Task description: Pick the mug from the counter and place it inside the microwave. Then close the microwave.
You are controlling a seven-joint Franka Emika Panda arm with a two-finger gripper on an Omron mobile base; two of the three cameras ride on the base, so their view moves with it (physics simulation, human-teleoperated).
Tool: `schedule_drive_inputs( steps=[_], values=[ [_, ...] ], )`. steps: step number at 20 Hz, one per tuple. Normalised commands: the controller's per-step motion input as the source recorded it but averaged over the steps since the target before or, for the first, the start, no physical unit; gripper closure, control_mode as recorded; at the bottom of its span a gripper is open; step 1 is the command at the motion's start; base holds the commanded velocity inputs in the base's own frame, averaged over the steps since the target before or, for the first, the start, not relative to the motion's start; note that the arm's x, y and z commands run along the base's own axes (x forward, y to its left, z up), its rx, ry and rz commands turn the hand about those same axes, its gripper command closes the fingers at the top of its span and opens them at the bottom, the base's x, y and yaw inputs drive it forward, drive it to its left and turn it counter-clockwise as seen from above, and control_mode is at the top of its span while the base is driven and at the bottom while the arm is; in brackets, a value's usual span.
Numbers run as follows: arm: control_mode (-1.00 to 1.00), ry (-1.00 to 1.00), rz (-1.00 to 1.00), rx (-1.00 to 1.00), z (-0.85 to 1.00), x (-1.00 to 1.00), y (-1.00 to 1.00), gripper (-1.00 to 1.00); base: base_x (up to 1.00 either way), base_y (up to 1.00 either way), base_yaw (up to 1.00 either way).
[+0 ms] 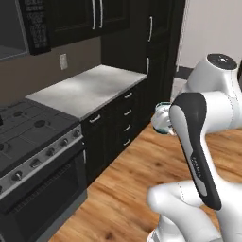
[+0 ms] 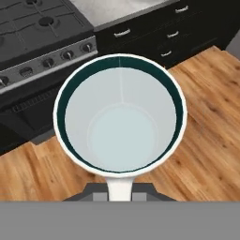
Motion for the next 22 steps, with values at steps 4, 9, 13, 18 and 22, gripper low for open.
schedule_drive_inputs(
  steps=[4, 9, 13, 18, 22],
  values=[
    [1.0, 0.0, 0.0, 0.0, 0.0, 0.0, 0.0, 1.0, 0.51, -0.19, 0.56],
    [1.0, 0.0, 0.0, 0.0, 0.0, 0.0, 0.0, 1.0, 0.69, -0.16, 0.51],
    [1.0, 0.0, 0.0, 0.0, 0.0, 0.0, 0.0, 1.0, 0.84, 0.0, 0.38],
    [1.0, 0.0, 0.0, 0.0, 0.0, 0.0, 0.0, 1.0, 0.88, 0.0, 0.29],
    [1.0, 0.0, 0.0, 0.0, 0.0, 0.0, 0.0, 1.0, 0.38, 0.16, 0.12]
  ],
)
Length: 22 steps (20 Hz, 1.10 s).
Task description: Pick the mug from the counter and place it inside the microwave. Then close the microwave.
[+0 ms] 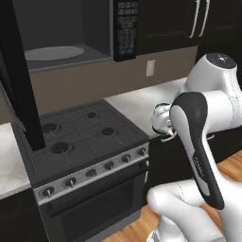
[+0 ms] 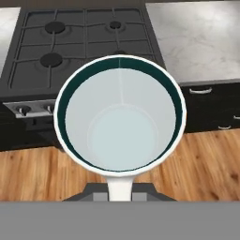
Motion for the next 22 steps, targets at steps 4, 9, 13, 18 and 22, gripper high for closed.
schedule_drive_inputs(
  steps=[4, 9, 13, 18, 22],
  values=[
    [1.0, 0.0, 0.0, 0.0, 0.0, 0.0, 0.0, 1.0, 0.46, 0.18, 0.09],
    [1.0, 0.0, 0.0, 0.0, 0.0, 0.0, 0.0, 1.0, 0.48, 0.09, 0.14],
    [1.0, 0.0, 0.0, 0.0, 0.0, 0.0, 0.0, 1.0, 0.36, 0.0, 0.27],
    [1.0, 0.0, 0.0, 0.0, 0.0, 0.0, 0.0, 1.0, 0.18, 0.0, 0.28],
    [1.0, 0.0, 0.0, 0.0, 0.0, 0.0, 0.0, 1.0, 0.09, 0.0, 0.25]
  ],
)
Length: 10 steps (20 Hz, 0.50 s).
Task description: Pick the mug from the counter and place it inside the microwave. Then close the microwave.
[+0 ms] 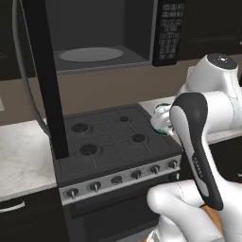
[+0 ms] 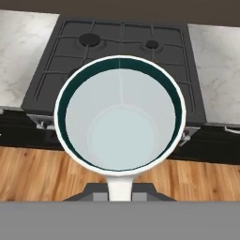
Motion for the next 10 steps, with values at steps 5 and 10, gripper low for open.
schedule_drive_inputs(
  steps=[5, 10],
  values=[
    [1.0, 0.0, 0.0, 0.0, 0.0, 0.0, 0.0, 1.0, 0.22, 0.0, 0.14],
    [1.0, 0.0, 0.0, 0.0, 0.0, 0.0, 0.0, 1.0, 0.44, 0.0, 0.01]
  ],
)
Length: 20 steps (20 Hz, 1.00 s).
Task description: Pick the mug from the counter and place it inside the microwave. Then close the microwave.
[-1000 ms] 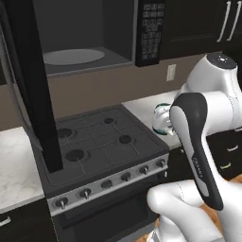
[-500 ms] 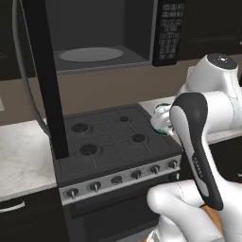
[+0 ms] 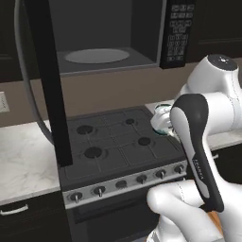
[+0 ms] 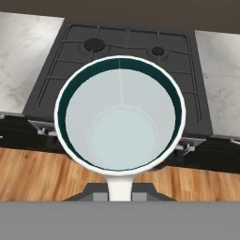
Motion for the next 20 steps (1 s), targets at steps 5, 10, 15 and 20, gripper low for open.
schedule_drive_inputs(
  steps=[5, 10, 15, 20],
  values=[
    [1.0, 0.0, 0.0, 0.0, 0.0, 0.0, 0.0, 1.0, 0.4, 0.0, 0.0],
    [1.0, 0.0, 0.0, 0.0, 0.0, 0.0, 0.0, 1.0, 0.05, 0.12, 0.07],
    [1.0, 0.0, 0.0, 0.0, 0.0, 0.0, 0.0, 1.0, 0.0, 0.1, 0.17],
    [1.0, 0.0, 0.0, 0.0, 0.0, 0.0, 0.0, 1.0, 0.02, 0.0, 0.14]
  ],
)
